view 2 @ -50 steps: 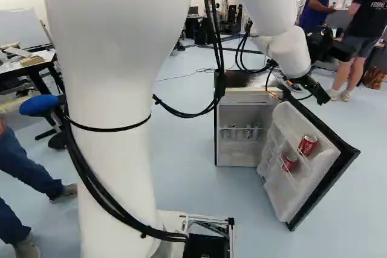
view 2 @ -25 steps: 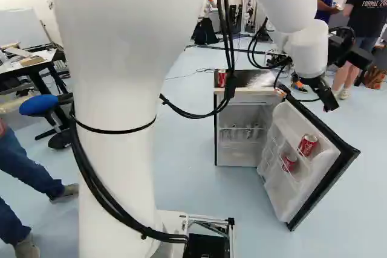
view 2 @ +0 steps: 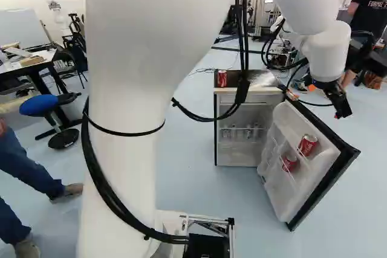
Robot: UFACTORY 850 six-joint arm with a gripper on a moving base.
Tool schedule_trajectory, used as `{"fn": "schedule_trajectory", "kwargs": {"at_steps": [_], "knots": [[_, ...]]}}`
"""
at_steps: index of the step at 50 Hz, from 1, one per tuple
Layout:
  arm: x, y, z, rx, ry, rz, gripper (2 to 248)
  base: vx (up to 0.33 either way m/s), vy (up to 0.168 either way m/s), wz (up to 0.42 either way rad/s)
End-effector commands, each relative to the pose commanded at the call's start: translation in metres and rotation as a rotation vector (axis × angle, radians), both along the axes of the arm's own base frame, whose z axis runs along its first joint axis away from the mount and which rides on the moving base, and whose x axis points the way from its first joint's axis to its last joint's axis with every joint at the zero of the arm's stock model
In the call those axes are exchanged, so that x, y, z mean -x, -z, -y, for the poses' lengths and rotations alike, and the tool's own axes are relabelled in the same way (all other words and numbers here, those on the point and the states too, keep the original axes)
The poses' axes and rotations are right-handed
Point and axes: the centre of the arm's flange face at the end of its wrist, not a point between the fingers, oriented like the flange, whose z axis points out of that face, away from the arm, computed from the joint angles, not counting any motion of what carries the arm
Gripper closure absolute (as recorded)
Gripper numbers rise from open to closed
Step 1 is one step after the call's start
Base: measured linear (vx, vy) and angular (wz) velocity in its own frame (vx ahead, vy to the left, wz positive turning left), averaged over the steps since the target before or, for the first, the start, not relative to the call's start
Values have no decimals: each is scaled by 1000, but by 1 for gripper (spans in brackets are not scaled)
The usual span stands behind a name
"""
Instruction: Grab a drink from the fridge
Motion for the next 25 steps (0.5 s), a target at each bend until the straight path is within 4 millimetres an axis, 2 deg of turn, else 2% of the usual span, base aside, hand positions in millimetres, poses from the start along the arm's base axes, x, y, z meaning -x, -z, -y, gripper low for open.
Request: {"fn": "schedule_trajectory", "kwargs": {"at_steps": [25], "knots": [[1,29,50,-10,41,-6,3,0,0,0]]}}
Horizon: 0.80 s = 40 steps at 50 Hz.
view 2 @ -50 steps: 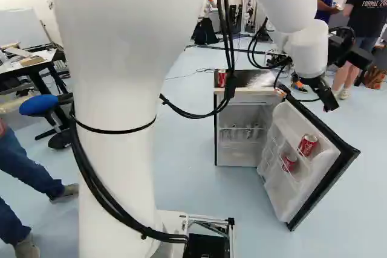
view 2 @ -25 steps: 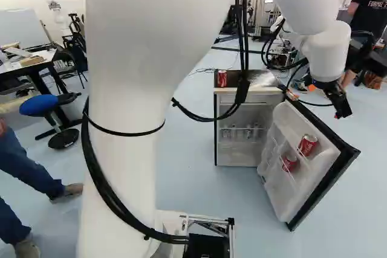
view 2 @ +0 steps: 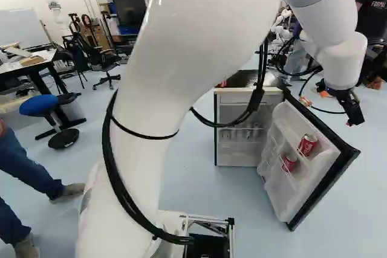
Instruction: Grab a drink from the fridge
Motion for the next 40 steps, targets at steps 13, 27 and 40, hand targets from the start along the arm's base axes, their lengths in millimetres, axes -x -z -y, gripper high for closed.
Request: {"fn": "schedule_trajectory", "kwargs": {"at_steps": [13,27,40], "knots": [[-2,19,25,-6,16,-3,3,0,0,0],[-3,40,42,-17,25,-9,3,0,0,0],[-5,57,46,-35,26,-19,3,0,0,0]]}}
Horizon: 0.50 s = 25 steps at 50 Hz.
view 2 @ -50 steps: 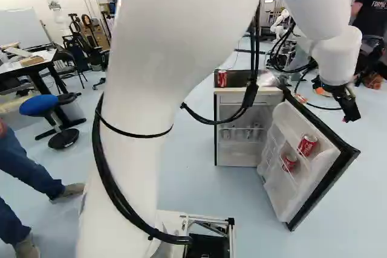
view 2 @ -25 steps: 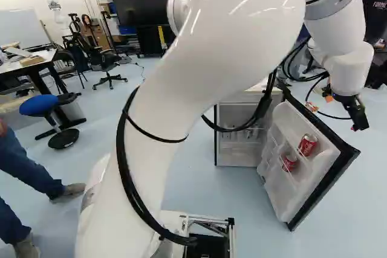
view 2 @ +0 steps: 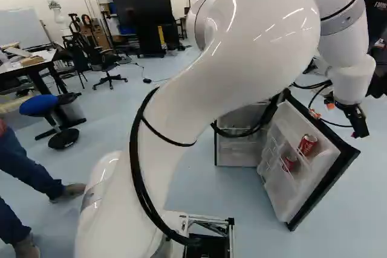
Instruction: Grab a drink from the fridge
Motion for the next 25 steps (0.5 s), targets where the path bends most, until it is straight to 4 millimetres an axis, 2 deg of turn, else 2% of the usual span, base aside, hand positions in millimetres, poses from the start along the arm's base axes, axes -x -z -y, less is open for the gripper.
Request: {"fn": "schedule_trajectory", "kwargs": {"at_steps": [25], "knots": [[-3,34,6,-35,0,-19,3,0,0,0]]}}
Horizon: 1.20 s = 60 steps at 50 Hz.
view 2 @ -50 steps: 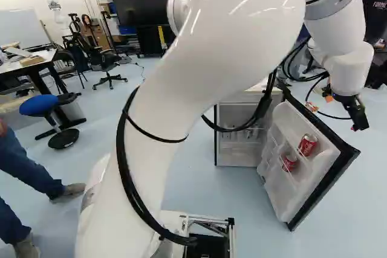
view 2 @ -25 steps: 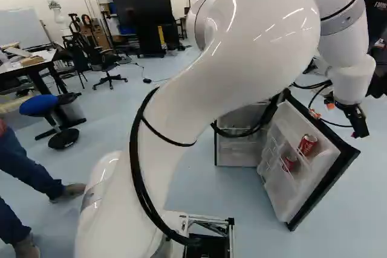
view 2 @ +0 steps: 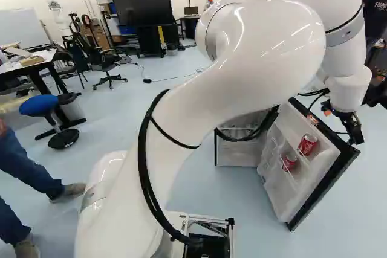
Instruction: Grab a drink from the fridge
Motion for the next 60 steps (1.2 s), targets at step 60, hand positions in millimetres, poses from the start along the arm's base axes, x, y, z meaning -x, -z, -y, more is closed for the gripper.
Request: {"fn": "schedule_trajectory", "kwargs": {"at_steps": [60], "knots": [[0,18,-12,-169,-46,-43,3,0,0,0]]}}
